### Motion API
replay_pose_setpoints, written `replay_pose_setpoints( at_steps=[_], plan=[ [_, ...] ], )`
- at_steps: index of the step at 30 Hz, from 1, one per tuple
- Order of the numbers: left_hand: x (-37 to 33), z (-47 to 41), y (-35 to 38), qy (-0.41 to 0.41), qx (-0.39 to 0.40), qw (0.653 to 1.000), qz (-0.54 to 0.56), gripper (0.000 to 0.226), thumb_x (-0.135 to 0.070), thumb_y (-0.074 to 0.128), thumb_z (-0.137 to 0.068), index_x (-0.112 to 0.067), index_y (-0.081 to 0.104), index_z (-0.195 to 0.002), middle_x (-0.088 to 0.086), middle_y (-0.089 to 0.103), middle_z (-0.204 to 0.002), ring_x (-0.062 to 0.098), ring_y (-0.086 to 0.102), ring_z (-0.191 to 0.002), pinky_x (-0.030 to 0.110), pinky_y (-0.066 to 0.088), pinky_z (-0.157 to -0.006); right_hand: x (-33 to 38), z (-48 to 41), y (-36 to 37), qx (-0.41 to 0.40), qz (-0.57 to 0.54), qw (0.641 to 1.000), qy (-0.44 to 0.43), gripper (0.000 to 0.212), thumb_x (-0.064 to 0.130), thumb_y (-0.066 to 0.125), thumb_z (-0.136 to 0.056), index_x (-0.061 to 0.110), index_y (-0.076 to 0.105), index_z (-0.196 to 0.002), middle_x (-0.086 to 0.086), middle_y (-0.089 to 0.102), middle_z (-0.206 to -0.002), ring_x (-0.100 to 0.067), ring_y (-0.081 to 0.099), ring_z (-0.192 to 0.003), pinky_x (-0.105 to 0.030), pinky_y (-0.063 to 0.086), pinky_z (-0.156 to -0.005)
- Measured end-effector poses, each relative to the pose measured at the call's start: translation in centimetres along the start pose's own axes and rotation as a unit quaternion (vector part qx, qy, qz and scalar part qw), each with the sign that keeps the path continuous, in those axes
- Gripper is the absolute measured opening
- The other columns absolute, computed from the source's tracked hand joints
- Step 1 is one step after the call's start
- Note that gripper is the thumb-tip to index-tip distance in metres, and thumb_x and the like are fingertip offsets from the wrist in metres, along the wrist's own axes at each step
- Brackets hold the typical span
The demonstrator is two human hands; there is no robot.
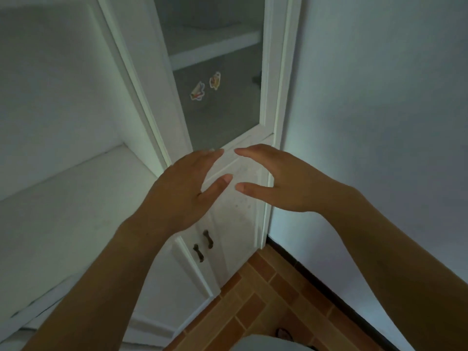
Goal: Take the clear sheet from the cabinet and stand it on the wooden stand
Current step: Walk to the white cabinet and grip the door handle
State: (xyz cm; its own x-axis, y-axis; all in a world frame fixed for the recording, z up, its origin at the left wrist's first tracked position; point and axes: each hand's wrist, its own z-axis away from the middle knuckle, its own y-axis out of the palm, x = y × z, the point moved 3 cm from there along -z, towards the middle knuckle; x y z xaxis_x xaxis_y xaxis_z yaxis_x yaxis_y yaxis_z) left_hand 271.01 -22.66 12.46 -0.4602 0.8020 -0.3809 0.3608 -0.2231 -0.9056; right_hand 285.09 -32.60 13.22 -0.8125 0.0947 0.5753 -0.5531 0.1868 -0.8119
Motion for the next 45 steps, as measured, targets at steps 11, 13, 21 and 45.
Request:
replay_pose_setpoints(
  at_steps=[11, 13, 21, 45],
  plan=[
    [-1.5, -5.5, -5.4, -0.022, -0.106, 0.986, -0.127, 0.064, -0.063, 0.025, -0.085, -0.032, 0.026, -0.140, -0.006, 0.036, -0.146, 0.015, 0.036, -0.130, 0.024, 0.021, -0.096, -1.1, -7.3, -7.0, -0.013, 0.053, 0.991, -0.125, 0.070, 0.064, 0.040, -0.074, 0.040, 0.025, -0.138, 0.014, 0.029, -0.148, -0.011, 0.031, -0.133, -0.024, 0.026, -0.097],
    [-2.0, -6.2, -6.4, -0.027, -0.117, 0.983, -0.142, 0.061, -0.061, 0.029, -0.087, -0.030, 0.028, -0.140, -0.005, 0.038, -0.144, 0.016, 0.038, -0.129, 0.023, 0.021, -0.094, -0.8, -8.4, -8.1, -0.019, 0.053, 0.987, -0.148, 0.069, 0.065, 0.040, -0.074, 0.040, 0.025, -0.137, 0.013, 0.029, -0.148, -0.011, 0.031, -0.133, -0.025, 0.025, -0.098],
    [-3.6, -7.7, -11.3, -0.038, -0.160, 0.964, -0.207, 0.064, -0.062, 0.030, -0.086, -0.032, 0.024, -0.141, -0.005, 0.030, -0.150, 0.018, 0.029, -0.136, 0.033, 0.023, -0.105, 2.4, -11.4, -12.1, -0.075, 0.055, 0.969, -0.229, 0.066, 0.062, 0.045, -0.077, 0.039, 0.027, -0.137, 0.015, 0.028, -0.148, -0.009, 0.031, -0.132, -0.023, 0.025, -0.097],
    [-3.1, -8.0, -25.6, -0.002, -0.364, 0.889, -0.279, 0.059, -0.051, 0.036, -0.085, -0.028, 0.030, -0.139, -0.002, 0.031, -0.149, 0.017, 0.032, -0.135, 0.035, 0.029, -0.105, 14.5, -17.4, -19.9, -0.276, 0.054, 0.880, -0.383, 0.054, 0.045, 0.054, -0.086, 0.024, 0.037, -0.134, 0.004, 0.041, -0.137, -0.011, 0.042, -0.121, -0.029, 0.038, -0.097]
  ],
)
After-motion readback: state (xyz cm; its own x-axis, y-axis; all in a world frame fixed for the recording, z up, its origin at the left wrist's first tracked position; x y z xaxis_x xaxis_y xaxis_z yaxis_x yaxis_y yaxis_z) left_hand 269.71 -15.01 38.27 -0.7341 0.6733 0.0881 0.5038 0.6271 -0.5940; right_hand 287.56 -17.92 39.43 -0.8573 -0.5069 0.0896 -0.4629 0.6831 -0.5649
